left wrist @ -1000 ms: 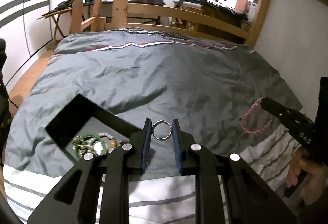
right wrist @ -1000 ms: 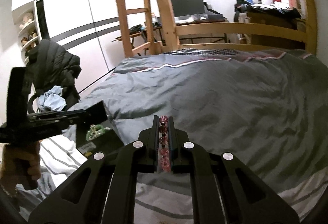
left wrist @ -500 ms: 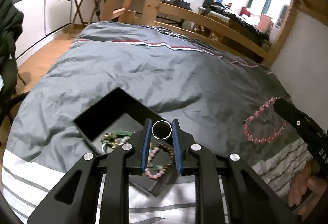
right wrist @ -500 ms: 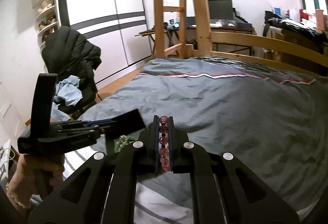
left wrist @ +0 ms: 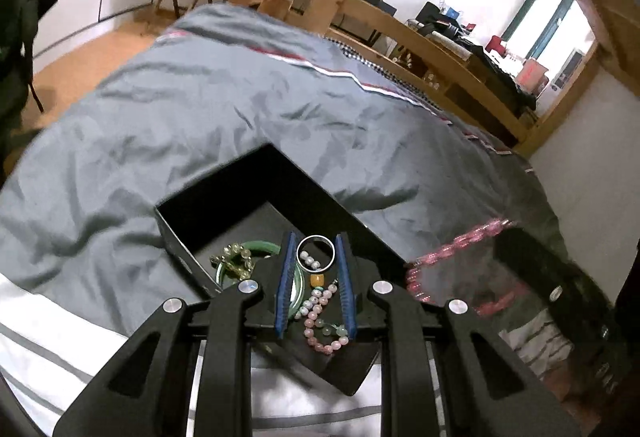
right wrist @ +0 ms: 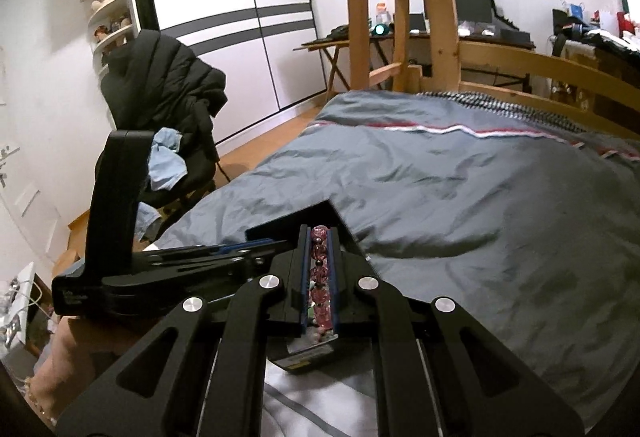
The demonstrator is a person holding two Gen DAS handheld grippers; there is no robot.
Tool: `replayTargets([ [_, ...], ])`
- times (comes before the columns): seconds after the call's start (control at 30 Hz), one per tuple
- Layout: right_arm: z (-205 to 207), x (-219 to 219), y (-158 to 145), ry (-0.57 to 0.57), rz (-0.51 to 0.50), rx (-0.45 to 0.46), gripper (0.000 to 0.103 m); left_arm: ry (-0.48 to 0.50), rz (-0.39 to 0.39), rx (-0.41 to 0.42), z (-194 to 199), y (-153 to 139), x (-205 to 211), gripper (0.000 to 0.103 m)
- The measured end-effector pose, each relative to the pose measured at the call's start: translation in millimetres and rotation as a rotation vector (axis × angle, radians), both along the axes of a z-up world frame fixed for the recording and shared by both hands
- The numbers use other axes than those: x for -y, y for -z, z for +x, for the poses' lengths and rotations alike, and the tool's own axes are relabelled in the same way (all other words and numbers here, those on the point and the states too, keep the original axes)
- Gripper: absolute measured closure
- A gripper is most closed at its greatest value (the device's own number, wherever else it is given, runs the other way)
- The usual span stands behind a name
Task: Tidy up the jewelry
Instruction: 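Open left gripper dropping ring into box while right gripper releases pink bracelet there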
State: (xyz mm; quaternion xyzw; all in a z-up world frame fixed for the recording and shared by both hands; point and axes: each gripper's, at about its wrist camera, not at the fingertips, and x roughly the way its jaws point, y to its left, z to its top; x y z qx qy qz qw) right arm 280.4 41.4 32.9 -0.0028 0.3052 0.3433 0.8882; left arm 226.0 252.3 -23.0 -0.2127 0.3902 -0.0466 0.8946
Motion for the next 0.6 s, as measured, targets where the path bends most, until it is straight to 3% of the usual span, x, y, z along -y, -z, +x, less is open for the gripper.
replayTargets([
  [0.17,2,-12,20,-0.006,-0.014,-0.039,0.095,-0.008,-0.037,-0.041,8,16,-2,0.084],
  [0.4,3,-16,43,-0.009,-0.039,-0.086,0.094,-0.042,-0.023,-0.083,9,24,-4,0.083],
  [0.47,4,-14,46,-0.009,-0.033,-0.098,0.094,-0.051,-0.023,-0.078,8,23,-5,0.068],
  [0.53,6,-11,47,-0.004,-0.025,-0.107,0.093,-0.072,-0.018,-0.064,5,19,-6,0.045],
  [0.6,8,-6,46,0.004,-0.003,-0.117,0.087,-0.093,-0.032,-0.038,1,15,-10,0.043],
])
